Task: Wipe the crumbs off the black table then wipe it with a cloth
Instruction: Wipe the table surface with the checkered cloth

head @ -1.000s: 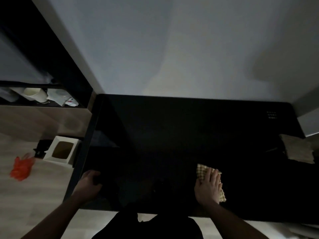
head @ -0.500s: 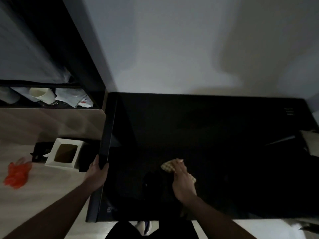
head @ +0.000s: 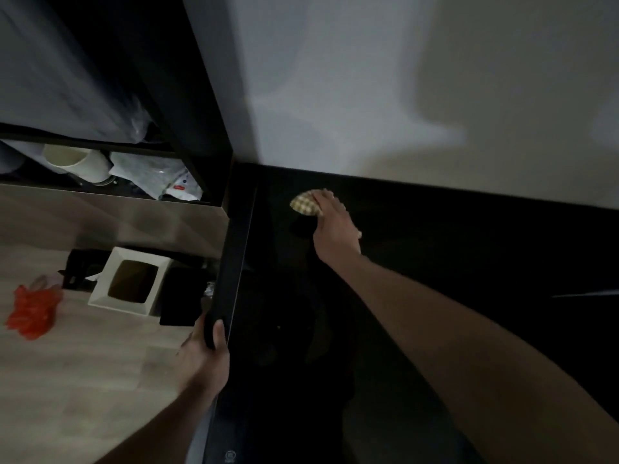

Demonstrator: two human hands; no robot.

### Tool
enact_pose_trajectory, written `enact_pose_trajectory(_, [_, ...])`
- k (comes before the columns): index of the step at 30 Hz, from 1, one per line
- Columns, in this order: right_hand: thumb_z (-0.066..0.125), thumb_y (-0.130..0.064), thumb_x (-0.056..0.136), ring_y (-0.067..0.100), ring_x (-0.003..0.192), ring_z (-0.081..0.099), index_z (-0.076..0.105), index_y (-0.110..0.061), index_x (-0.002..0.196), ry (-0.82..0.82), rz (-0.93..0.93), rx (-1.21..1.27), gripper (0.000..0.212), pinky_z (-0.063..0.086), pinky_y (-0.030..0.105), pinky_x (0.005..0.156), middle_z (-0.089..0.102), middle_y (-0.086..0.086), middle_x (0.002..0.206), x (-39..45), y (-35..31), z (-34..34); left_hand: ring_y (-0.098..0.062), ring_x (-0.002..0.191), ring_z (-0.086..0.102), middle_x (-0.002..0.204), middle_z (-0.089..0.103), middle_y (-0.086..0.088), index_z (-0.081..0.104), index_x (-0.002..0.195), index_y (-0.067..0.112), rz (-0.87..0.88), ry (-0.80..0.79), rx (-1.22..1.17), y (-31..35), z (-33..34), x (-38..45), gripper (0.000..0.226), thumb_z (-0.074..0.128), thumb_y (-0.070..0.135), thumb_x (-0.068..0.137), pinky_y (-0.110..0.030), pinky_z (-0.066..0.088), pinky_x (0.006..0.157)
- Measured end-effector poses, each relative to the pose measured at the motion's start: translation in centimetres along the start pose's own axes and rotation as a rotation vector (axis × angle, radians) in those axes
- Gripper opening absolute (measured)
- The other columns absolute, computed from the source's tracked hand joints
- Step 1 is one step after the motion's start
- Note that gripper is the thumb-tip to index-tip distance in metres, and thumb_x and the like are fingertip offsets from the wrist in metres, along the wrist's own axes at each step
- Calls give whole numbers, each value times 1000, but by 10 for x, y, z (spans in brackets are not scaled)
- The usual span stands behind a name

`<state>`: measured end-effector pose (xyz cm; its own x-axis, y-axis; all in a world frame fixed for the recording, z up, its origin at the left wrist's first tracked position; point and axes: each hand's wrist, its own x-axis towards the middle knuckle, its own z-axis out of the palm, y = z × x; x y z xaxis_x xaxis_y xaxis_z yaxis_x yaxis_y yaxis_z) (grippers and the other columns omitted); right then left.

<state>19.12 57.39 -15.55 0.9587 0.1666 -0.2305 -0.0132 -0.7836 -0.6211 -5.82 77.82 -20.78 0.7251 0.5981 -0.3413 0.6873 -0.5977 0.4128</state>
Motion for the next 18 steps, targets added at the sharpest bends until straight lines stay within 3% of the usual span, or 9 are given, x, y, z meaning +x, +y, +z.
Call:
enact_pose_trajectory(4, [50, -14, 97, 31, 159, 14, 37, -24, 158, -50, -97, -184, 63, 12, 54, 128, 23, 2, 171, 49, -15, 36, -31, 83, 71, 94, 74, -6, 46, 135, 34, 26, 23, -15, -3, 4, 4, 44, 30, 53, 98, -41, 58, 69])
enact_pose_trajectory(7, [45, -22, 101, 32, 161, -1, 29, -24, 162, -79, -154, -309, 63, 1, 58, 128, 8, 2, 175, 42, -14, 69, -25, 72, 68, 84, 72, -3, 49, 131, 34, 56, 35, -28, 1, 2, 4, 33, 37, 42, 101, -30, 49, 58])
enact_pose_trajectory(10, [45, -21, 102, 30, 161, 0, 32, -23, 162, -88, -341, -296, 61, 3, 56, 129, 12, 2, 174, -2, -14, 85, -26, 70, 67, 84, 73, -5, 51, 132, 32, 65, 35, -12, 3, -1, 4, 33, 40, 37, 102, -28, 42, 57])
enact_pose_trajectory(13, [45, -17, 101, 27, 162, -4, 28, -24, 163, -218, -477, -319, 64, -2, 52, 130, 10, -1, 175, -67, -8, 90, -34, 76, 69, 88, 74, -9, 52, 133, 31, 61, 35, -22, 4, -4, 2, 33, 40, 36, 103, -31, 44, 60])
enact_pose_trajectory(18, [45, -16, 103, 20, 161, -12, 23, -23, 164, -364, -532, -246, 66, -8, 44, 130, 7, -3, 175, -177, 22, 85, -36, 82, 70, 91, 74, -9, 49, 134, 33, 47, 8, -64, 4, -6, 0, 36, 34, 42, 102, -34, 49, 62])
